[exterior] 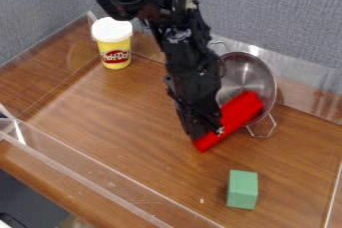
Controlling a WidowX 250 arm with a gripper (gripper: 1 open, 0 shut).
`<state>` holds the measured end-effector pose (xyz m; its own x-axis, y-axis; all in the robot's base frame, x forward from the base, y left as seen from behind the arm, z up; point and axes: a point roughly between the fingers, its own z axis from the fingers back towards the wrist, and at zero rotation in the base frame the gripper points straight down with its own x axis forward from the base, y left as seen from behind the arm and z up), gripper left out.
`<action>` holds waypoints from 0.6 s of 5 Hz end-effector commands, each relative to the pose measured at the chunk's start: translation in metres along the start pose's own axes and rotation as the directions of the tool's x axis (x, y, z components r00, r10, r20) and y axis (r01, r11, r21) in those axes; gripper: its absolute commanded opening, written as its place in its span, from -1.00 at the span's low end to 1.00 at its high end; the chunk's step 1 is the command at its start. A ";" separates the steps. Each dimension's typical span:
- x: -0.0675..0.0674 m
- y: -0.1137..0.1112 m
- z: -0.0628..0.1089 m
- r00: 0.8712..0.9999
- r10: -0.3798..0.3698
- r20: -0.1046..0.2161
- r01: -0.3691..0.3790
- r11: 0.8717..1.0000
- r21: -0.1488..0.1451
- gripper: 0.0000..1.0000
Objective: Put red object to the right side of the table
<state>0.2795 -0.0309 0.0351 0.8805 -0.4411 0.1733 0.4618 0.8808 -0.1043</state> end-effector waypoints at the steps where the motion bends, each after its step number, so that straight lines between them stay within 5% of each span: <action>1: -0.007 -0.013 -0.014 0.999 -0.035 -0.038 0.034 0.999 -0.029 -1.00; 3: -0.014 -0.019 -0.031 0.996 -0.051 -0.075 0.047 0.997 -0.054 -1.00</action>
<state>0.2815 -0.0412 0.0297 0.8654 -0.4608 0.1966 0.4859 0.8677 -0.1048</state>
